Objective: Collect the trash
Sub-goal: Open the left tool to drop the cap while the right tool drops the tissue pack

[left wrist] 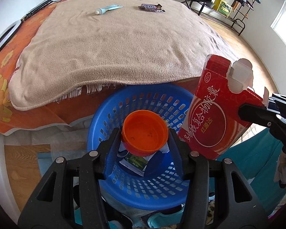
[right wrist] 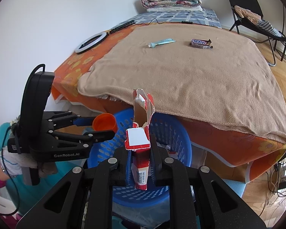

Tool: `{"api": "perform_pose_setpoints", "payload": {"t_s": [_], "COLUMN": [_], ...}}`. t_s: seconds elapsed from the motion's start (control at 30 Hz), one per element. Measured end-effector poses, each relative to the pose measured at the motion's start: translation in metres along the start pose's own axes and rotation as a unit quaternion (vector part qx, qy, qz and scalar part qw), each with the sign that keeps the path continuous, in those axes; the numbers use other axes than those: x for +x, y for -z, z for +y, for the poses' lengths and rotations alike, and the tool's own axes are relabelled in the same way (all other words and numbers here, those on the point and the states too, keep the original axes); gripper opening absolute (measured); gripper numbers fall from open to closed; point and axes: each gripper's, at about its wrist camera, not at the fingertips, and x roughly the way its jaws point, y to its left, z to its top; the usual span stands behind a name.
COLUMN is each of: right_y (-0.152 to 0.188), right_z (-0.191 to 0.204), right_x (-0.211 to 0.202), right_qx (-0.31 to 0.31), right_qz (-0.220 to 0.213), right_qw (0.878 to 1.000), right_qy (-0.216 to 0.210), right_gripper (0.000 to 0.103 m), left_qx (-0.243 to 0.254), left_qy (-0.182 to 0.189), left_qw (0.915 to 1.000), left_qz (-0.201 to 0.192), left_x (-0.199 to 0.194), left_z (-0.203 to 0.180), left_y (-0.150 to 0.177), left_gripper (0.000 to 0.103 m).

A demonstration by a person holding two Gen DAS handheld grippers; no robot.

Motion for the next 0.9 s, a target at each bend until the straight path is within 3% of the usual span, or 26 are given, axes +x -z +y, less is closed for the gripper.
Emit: {"api": "perform_pose_setpoints", "payload": {"t_s": [0.4, 0.53, 0.67, 0.77, 0.83, 0.9], "right_y": [0.006, 0.006, 0.006, 0.006, 0.006, 0.005], "right_z": [-0.006, -0.007, -0.010, -0.012, -0.013, -0.014], "right_x": [0.016, 0.020, 0.020, 0.020, 0.020, 0.021], "right_qx": [0.013, 0.014, 0.020, 0.022, 0.023, 0.025], "right_qz": [0.022, 0.028, 0.025, 0.023, 0.025, 0.025], "right_qw": [1.000, 0.999, 0.999, 0.999, 0.999, 0.999], "right_qy": [0.010, 0.019, 0.025, 0.030, 0.035, 0.041], "right_gripper": [0.018, 0.019, 0.042, 0.046, 0.047, 0.056], "left_qx": [-0.004, -0.004, -0.005, -0.008, -0.011, -0.013], "left_qy": [-0.009, -0.012, -0.013, -0.014, -0.016, -0.017], "left_qw": [0.9997, 0.9997, 0.9997, 0.9995, 0.9995, 0.9995], "left_qz": [0.021, 0.022, 0.022, 0.026, 0.026, 0.023], "left_x": [0.012, 0.014, 0.015, 0.017, 0.017, 0.016], "left_z": [0.003, 0.003, 0.004, 0.006, 0.007, 0.008], "left_y": [0.002, 0.002, 0.002, 0.002, 0.002, 0.001], "left_gripper": [0.051, 0.062, 0.063, 0.063, 0.069, 0.070]}}
